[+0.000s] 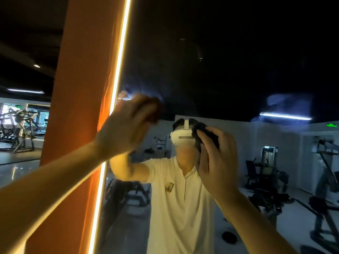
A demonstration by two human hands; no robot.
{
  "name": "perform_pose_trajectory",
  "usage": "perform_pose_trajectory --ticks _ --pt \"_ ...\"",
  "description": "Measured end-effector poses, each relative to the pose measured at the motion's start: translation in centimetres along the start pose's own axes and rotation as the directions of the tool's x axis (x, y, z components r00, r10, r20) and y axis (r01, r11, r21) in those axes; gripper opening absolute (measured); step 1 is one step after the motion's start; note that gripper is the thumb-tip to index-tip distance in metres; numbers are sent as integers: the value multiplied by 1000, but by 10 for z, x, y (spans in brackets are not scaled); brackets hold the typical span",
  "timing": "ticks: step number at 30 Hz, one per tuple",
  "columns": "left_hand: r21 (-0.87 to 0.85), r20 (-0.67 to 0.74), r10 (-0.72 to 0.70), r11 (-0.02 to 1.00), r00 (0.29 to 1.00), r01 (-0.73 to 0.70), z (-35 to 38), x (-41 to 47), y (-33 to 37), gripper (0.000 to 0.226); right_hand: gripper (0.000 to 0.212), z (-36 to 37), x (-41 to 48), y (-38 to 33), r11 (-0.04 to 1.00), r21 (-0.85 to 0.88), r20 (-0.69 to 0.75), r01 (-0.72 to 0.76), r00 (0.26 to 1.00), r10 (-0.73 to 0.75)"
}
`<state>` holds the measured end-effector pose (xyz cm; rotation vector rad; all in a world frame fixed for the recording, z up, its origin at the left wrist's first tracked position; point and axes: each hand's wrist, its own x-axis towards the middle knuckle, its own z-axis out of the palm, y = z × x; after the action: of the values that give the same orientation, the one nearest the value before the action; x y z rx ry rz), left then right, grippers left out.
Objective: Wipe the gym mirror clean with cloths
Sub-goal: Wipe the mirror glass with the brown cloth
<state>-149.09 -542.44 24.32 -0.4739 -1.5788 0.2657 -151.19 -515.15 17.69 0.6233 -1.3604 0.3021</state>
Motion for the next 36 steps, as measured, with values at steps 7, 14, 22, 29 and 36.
perform_pose_trajectory --ticks 7,14,22,29,36 --pt "-157 -95 -70 986 993 55 15 -61 47 47 41 2 -12 -4 1000 24 11 10 1000 -10" --pt "54 325 525 820 786 -570 0 -107 53 55 34 4 -12 -18 1000 24 19 18 1000 -19" --pt "-147 -128 -330 939 935 312 9 -20 27 50 38 6 -18 -17 998 53 16 27 999 -28" --pt "-51 279 449 890 849 -454 2 -134 92 61 34 0 -24 -26 999 52 31 -7 1000 5" --pt "118 -13 -75 990 997 76 8 -14 31 51 35 -3 -27 -17 998 66 31 -20 999 18"
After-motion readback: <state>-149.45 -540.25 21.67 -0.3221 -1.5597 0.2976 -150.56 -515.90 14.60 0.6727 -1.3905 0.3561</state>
